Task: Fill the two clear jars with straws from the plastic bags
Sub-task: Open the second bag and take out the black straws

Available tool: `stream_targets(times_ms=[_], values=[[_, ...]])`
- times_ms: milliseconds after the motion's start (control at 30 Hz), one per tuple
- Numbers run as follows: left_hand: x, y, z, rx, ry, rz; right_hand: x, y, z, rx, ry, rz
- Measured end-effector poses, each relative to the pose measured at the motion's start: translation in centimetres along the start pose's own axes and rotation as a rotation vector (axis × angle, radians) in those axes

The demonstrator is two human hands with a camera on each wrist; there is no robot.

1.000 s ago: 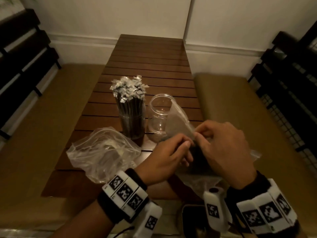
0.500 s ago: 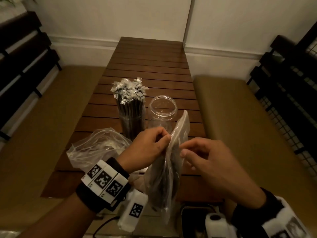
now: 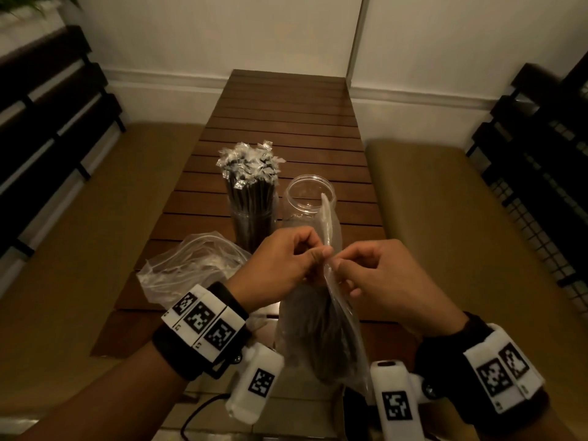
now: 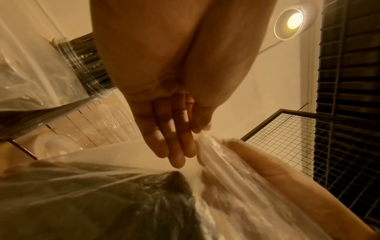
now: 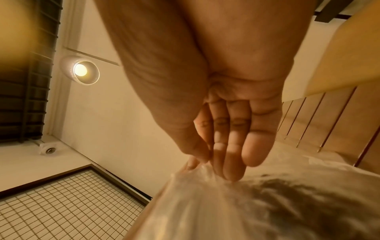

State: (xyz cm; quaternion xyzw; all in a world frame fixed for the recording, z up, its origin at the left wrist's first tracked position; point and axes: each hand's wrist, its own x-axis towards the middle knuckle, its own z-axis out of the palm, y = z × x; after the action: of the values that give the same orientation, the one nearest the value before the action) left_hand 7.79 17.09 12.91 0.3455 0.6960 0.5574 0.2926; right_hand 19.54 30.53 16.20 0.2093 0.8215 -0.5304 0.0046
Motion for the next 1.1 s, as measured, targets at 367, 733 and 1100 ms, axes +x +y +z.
stream_targets(times_ms=[367,733,1100], values=[[-0.4,-0.6,-0.4,-0.039,-0.071,-0.013,0.1,0.4,0.2,0.042,0.026,0.038],[-0.4,-0.6,-0.1,-0.074,-0.034,-0.042,0.1,0.3,0.4,-0.036,-0.016,-0.021],[-0.3,-0.4,-0.4,0.010,-0.034,-0.034,0.3,0.9,1.0,0.018,0.083,-0.035]])
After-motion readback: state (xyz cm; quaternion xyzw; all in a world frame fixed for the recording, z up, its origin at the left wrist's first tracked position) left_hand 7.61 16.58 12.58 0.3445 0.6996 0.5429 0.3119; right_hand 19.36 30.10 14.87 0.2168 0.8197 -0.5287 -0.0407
